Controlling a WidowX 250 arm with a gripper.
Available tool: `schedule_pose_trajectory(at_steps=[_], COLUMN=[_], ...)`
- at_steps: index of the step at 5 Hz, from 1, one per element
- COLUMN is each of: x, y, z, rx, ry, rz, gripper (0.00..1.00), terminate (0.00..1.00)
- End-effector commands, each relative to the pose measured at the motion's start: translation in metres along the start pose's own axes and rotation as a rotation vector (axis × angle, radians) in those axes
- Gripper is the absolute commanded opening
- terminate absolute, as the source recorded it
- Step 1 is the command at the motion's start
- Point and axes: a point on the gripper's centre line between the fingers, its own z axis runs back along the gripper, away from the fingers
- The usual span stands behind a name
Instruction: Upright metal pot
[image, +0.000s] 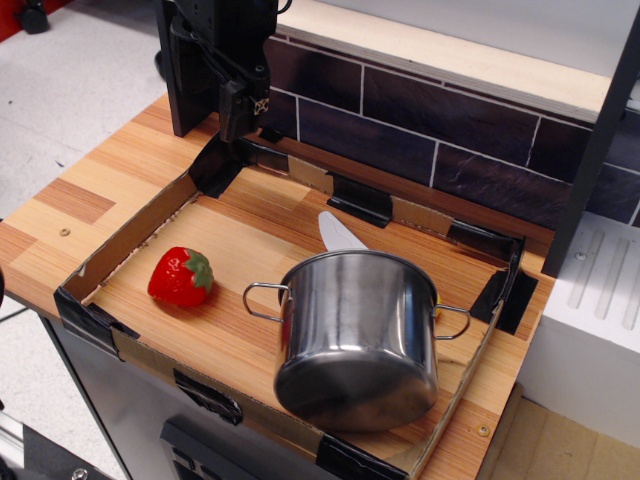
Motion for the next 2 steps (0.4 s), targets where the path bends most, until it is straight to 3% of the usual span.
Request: schedule_pose_trajectory(at_steps=[1, 2], x=[0.000, -0.005], y=[0.000, -0.017], z=[0.000, 0.019], rx=[0.000, -0.042], ry=[0.000, -0.044], rz=[0.000, -0.064], gripper=[1.00, 1.00], terminate=[0.00, 0.00])
